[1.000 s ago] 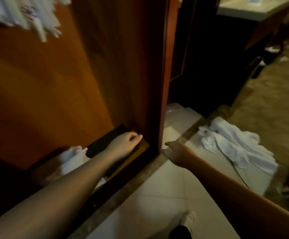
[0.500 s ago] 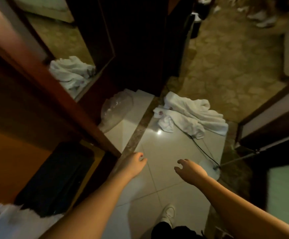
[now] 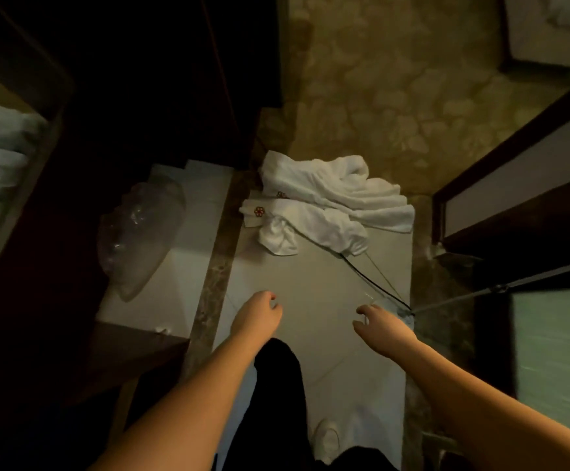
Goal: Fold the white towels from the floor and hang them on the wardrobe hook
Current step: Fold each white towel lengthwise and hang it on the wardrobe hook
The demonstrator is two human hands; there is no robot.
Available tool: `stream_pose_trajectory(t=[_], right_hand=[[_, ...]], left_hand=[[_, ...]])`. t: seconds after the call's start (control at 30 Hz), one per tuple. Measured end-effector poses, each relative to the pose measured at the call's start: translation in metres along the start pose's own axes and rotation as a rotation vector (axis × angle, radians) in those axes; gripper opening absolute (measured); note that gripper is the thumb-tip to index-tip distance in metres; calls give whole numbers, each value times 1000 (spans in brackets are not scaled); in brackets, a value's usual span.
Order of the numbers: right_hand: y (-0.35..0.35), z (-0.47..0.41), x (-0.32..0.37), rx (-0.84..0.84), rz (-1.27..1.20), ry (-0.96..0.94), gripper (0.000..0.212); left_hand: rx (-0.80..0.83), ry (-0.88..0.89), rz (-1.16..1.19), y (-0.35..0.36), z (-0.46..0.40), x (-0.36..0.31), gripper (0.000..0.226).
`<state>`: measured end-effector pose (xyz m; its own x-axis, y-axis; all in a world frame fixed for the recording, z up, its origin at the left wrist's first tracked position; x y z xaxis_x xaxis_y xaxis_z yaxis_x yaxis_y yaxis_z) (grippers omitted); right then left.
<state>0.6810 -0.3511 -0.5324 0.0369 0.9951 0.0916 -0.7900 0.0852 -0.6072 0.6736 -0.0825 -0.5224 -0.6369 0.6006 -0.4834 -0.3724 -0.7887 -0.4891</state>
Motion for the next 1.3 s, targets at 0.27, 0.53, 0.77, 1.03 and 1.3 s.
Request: stream_pose_trajectory(t=[0.27, 0.53, 0.77, 1.03, 1.3], right_hand=[[-52, -145, 19, 60, -111, 105, 50], [-95, -292, -6, 55, -257, 167, 48], [-116, -444, -20, 13, -175, 78, 41], [-138, -579, -10, -148, -156, 15, 41], [-133, -645, 1, -257, -158, -34, 43]], left_hand=[[103, 5, -110, -40, -170, -38, 45], [154, 2, -141, -37, -325, -87, 26], [62, -91, -40, -13, -451, -106, 18], [-48, 13, -142, 14, -602, -128, 35], [-46, 294, -289, 46, -675, -161, 59]])
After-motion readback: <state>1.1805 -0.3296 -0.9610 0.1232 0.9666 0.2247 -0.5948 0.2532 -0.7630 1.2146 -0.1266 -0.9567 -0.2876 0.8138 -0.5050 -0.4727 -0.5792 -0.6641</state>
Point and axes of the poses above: each hand's wrist, its own z-axis away from the middle knuckle, its own y-axis out of the palm, x = y × z, the point moved 7 cm from there along -z, towards the middle knuckle, and after that the axes turned 10 degrees about z, right-handed, at the moved point
